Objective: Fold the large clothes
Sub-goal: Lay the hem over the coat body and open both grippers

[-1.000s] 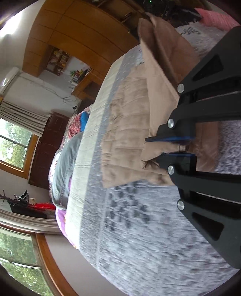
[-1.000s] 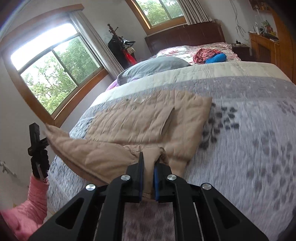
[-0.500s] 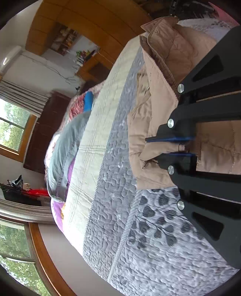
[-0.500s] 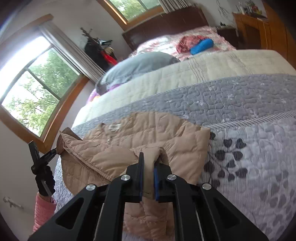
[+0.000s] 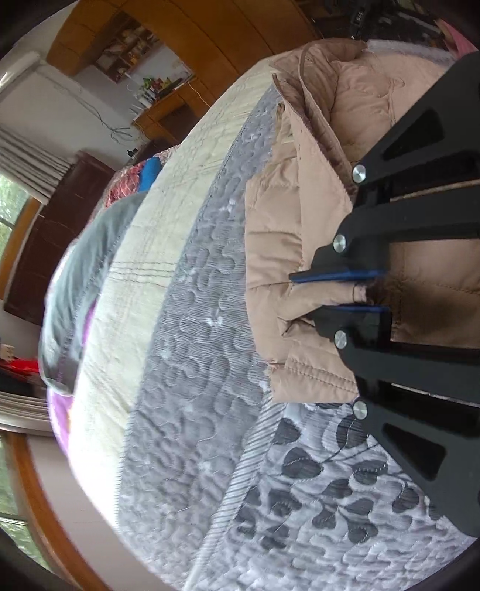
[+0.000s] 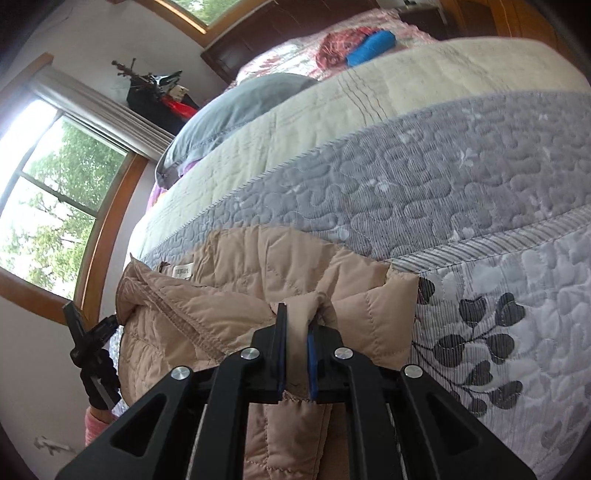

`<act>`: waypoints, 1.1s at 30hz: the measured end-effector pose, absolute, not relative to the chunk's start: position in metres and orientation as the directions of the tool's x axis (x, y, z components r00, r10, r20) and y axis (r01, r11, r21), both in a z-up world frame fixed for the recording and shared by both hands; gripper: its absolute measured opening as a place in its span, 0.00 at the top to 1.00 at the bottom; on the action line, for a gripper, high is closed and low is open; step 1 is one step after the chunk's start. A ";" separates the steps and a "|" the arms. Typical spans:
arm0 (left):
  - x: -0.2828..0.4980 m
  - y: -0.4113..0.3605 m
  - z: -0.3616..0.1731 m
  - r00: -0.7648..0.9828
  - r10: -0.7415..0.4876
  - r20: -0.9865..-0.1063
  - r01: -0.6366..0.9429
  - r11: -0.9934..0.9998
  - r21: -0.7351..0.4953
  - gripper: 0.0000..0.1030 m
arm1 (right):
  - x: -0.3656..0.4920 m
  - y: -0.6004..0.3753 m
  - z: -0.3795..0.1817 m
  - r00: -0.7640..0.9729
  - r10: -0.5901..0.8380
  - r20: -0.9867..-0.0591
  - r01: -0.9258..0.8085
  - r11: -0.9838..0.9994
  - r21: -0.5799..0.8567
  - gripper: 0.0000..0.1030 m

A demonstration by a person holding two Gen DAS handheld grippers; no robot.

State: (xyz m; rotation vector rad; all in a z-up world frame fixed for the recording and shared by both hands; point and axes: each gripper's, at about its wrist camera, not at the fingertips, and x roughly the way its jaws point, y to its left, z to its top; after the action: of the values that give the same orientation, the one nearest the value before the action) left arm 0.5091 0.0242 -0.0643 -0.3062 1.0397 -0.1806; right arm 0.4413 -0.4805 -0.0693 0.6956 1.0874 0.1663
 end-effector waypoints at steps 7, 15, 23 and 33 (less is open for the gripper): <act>0.504 0.068 -0.051 0.463 -0.517 -0.720 -0.063 0.791 -0.608 0.79 | 0.421 -0.499 -0.057 0.546 0.564 -0.620 0.180 0.644 0.744 0.76; 0.465 0.086 -0.027 0.497 -0.442 -0.746 -0.022 0.854 -0.520 0.72 | 0.382 -0.496 -0.026 0.611 0.474 -0.634 0.128 0.731 0.670 0.54; 0.404 0.068 -0.061 0.446 -0.435 -0.782 0.075 0.889 -0.451 0.68 | 0.339 -0.452 -0.052 0.532 0.459 -0.712 0.078 0.810 0.581 0.55; 0.392 0.046 -0.057 0.548 -0.345 -0.763 0.103 0.932 -0.348 0.92 | 0.353 -0.418 -0.054 0.531 0.375 -0.760 0.057 0.879 0.473 0.98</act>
State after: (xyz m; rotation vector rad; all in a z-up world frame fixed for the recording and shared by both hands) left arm 0.3919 0.0465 -0.0572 -0.2764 0.9579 -0.2689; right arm 0.3527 -0.4179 -0.0543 0.4795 1.0029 0.1982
